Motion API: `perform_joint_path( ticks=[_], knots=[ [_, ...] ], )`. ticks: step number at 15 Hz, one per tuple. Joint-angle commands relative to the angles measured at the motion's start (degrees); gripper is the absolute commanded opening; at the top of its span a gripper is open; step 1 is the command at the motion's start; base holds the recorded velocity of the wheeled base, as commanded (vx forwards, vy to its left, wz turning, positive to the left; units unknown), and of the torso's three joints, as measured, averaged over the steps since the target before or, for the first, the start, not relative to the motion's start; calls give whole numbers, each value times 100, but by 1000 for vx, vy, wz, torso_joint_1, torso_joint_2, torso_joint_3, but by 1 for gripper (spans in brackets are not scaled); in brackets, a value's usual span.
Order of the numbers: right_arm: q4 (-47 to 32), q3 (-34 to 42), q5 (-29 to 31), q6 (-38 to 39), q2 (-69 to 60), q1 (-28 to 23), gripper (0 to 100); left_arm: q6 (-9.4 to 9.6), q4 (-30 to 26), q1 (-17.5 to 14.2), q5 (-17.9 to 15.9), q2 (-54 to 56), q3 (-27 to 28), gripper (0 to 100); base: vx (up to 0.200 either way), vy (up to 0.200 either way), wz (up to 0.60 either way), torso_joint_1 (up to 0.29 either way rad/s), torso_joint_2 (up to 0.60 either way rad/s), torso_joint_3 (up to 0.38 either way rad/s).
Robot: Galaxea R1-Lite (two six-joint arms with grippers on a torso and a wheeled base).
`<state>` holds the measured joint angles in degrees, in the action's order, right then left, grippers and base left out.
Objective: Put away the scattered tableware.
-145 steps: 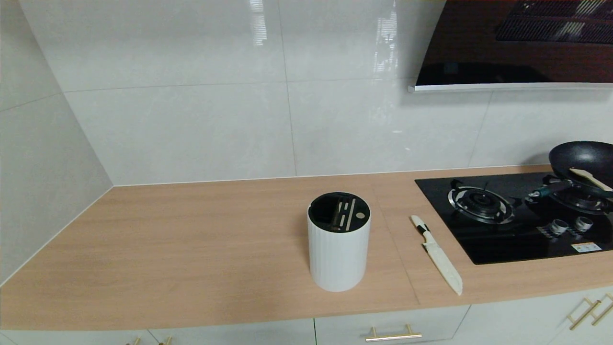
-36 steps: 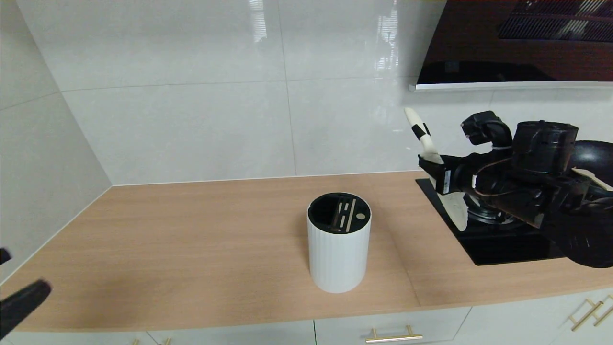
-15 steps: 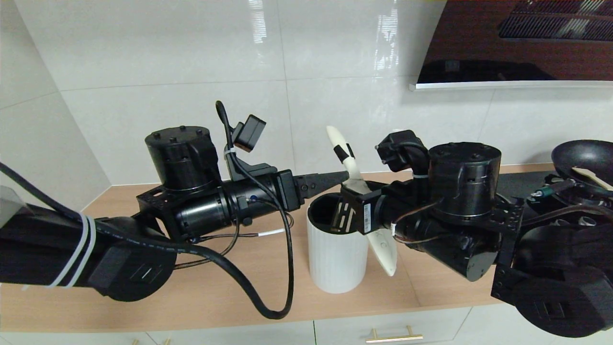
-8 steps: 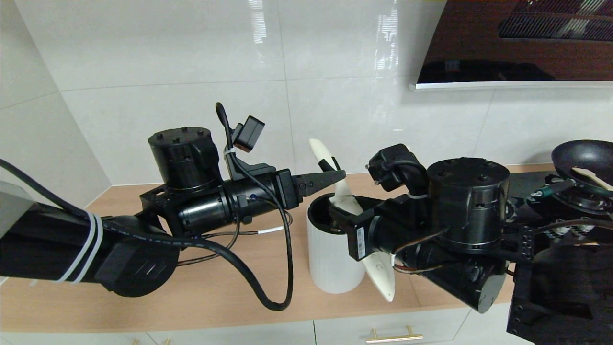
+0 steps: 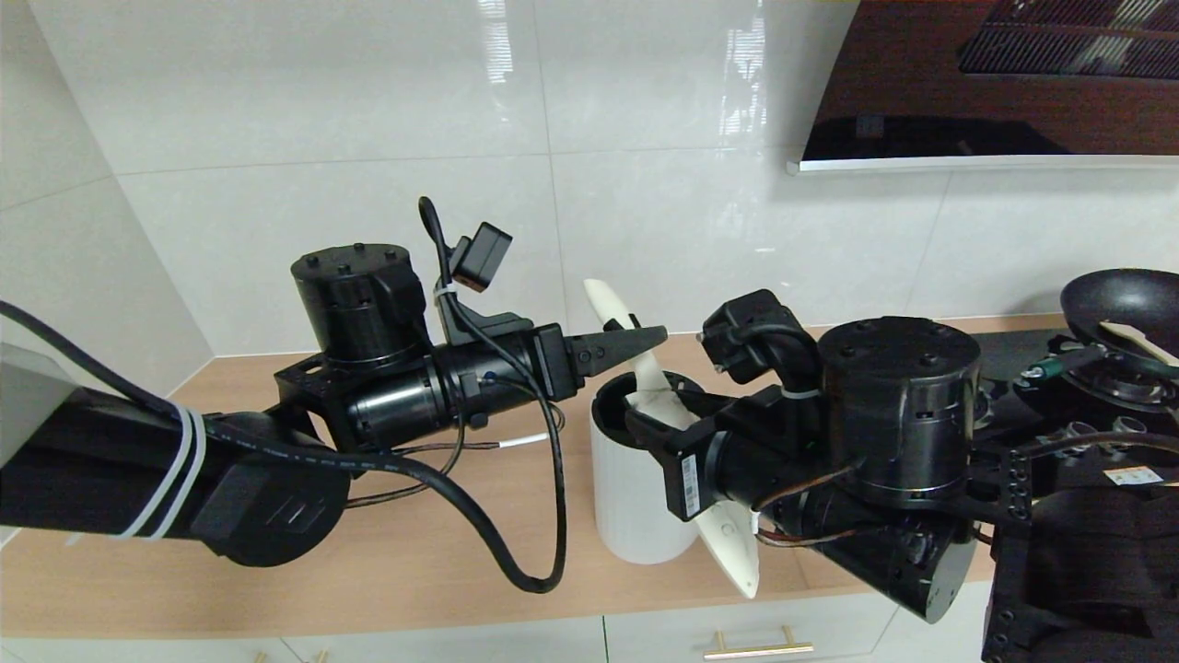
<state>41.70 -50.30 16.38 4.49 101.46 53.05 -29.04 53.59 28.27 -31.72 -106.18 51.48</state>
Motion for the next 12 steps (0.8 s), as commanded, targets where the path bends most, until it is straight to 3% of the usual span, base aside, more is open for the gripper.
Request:
perform_joint_path(
  ticks=[1, 12],
  knots=[
    [4, 2, -4, 0, 40, 12, 0, -5, 2, 3, -1, 10, 2, 100, 0, 0, 0, 0, 0, 0],
    [4, 29, -4, 0, 32, 135, 0, -5, 11, 91, -1, -149, 29, 100, 0, 0, 0, 0, 0, 0]
  ],
)
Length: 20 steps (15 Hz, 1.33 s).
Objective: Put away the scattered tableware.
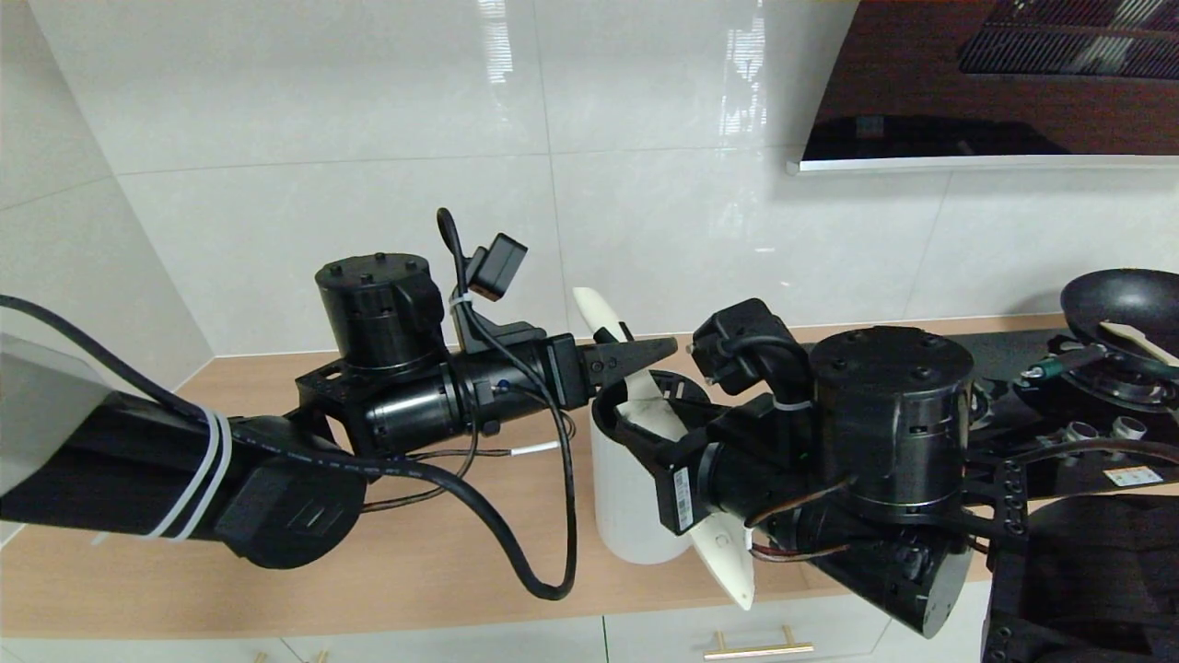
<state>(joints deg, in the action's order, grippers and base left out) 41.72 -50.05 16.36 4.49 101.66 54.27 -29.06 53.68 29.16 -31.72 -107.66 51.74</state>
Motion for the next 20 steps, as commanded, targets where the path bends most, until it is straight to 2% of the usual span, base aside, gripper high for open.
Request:
perform_joint_path(
  ticks=[1, 2, 3, 14, 15, 20],
  knots=[
    [3, 22, -1, 8, 12, 40, 0, -3, 3, 2, 8, -1, 38, 100, 0, 0, 0, 0, 0, 0],
    [3, 22, -1, 0, 12, 40, 0, -3, 3, 2, 17, -10, 38, 100, 0, 0, 0, 0, 0, 0],
    [3, 31, -1, 0, 12, 40, 0, -3, 3, 2, 17, -19, 47, 0, 0, 0, 0, 0, 0, 0],
    [12, 22, 8, 8, 30, 40, 0, -12, 29, 2, 26, -1, 56, 0, 0, 0, 0, 0, 0, 0],
    [3, 22, 16, 8, 30, 40, 100, -12, 29, -7, 26, -1, 56, 0, 0, 0, 0, 0, 0, 0],
    [73, 31, 43, -9, -234, -22, 100, -12, 73, -24, 52, 113, 56, 0, 0, 0, 0, 0, 0, 0]
  ],
)
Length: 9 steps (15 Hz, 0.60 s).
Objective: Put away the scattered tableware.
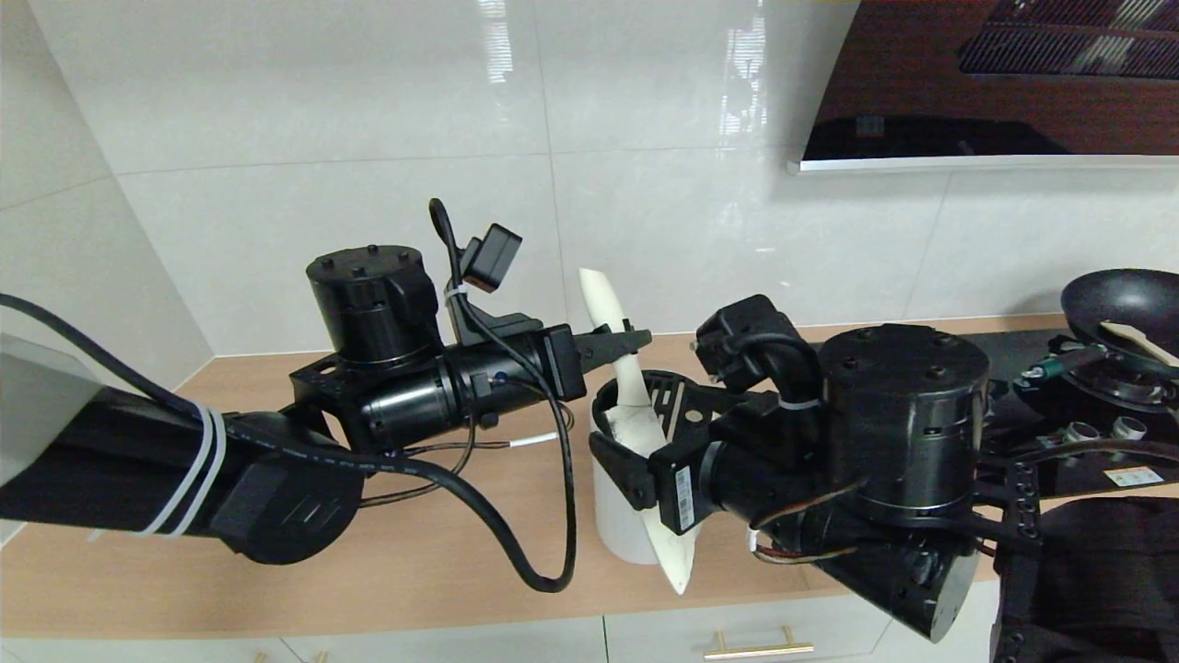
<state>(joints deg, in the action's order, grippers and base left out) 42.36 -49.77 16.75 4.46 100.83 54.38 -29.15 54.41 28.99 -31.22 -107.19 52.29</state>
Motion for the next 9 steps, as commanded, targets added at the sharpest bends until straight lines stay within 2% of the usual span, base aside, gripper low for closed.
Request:
perform_joint_path(
  ticks=[1, 6, 9],
  knots=[
    [0, 12, 13, -24, -415, -279, 100, -3, 26, -34, 63, 146, 1, 0, 0, 0, 0, 0, 0, 0],
    [-53, 108, -5, -174, -1223, -1325, 100, 41, 483, -341, 600, 357, 168, 0, 0, 0, 0, 0, 0, 0],
    [-53, 99, -40, -226, -1294, -1562, 100, 85, 852, -464, 696, 357, 203, 0, 0, 0, 0, 0, 0, 0]
  ],
)
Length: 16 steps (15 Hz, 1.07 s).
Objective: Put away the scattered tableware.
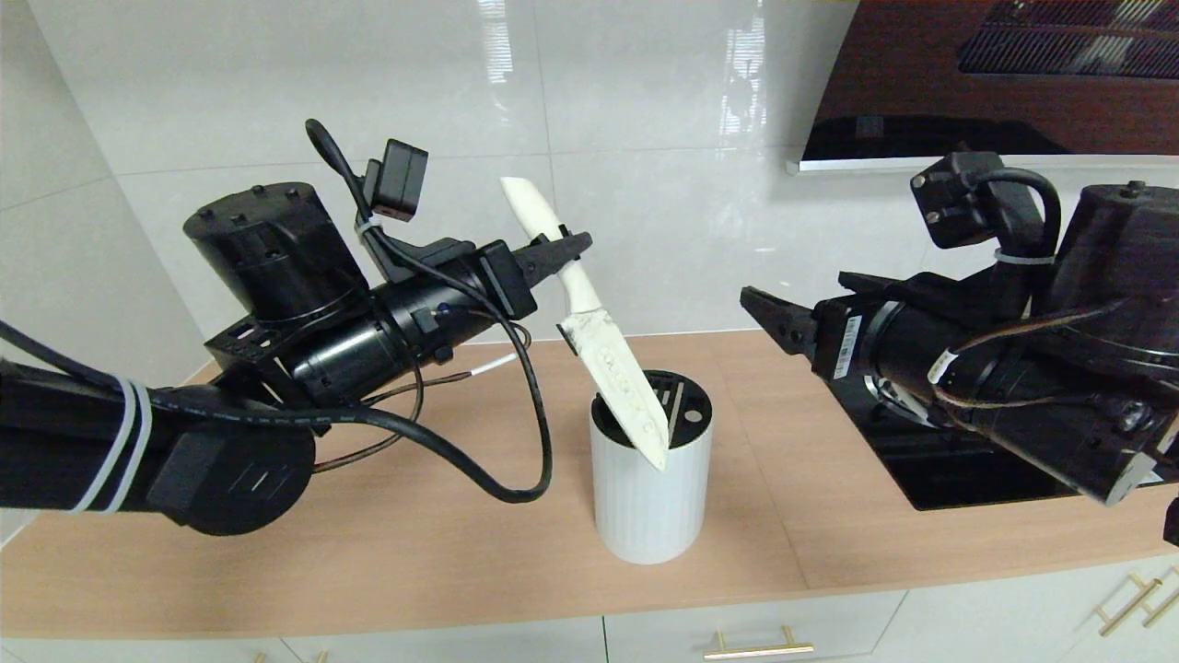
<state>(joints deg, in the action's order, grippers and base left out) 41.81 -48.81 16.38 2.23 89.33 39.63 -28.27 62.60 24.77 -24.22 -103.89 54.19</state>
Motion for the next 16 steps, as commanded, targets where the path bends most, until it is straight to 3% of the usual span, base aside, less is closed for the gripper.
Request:
perform_joint_path(
  ticks=[1, 3, 4, 5, 8, 9, 13, 15, 16],
  knots=[
    [2, 3, -4, -3, -100, -87, 100, 269, 314, -122, 49, -26, 4, 0, 0, 0, 0, 0, 0, 0],
    [2, 3, -4, -3, -56, -96, 100, 1219, 473, -166, 462, -220, -5, 0, 0, 0, 0, 0, 0, 0],
    [2, 3, -4, -12, -56, -96, 100, 1605, 525, -157, 717, -307, 4, 0, 0, 0, 0, 0, 0, 0],
    [2, 3, -4, -12, -56, -96, 100, 1781, 587, -87, 849, -343, 4, 0, 0, 0, 0, 0, 0, 0],
    [2, -23, -4, -12, -65, -105, 100, 1878, 613, 124, 928, -334, -93, 0, 0, 0, 0, 0, 0, 0],
    [2, -14, -4, -12, -65, -114, 100, 2054, 622, 142, 998, -369, -93, 0, 0, 0, 0, 0, 0, 0],
    [20, -32, -4, -12, -118, -175, 100, 2133, 798, 212, 1078, -641, -84, 0, 0, 0, 0, 0, 0, 0],
    [20, -32, -4, -12, -109, -175, 100, 2326, 877, 247, 1157, -764, -84, 0, 0, 0, 0, 0, 0, 0],
    [29, -32, -4, -12, -118, -175, 100, 2511, 956, 291, 1315, -975, -66, 0, 0, 0, 0, 0, 0, 0]
  ],
)
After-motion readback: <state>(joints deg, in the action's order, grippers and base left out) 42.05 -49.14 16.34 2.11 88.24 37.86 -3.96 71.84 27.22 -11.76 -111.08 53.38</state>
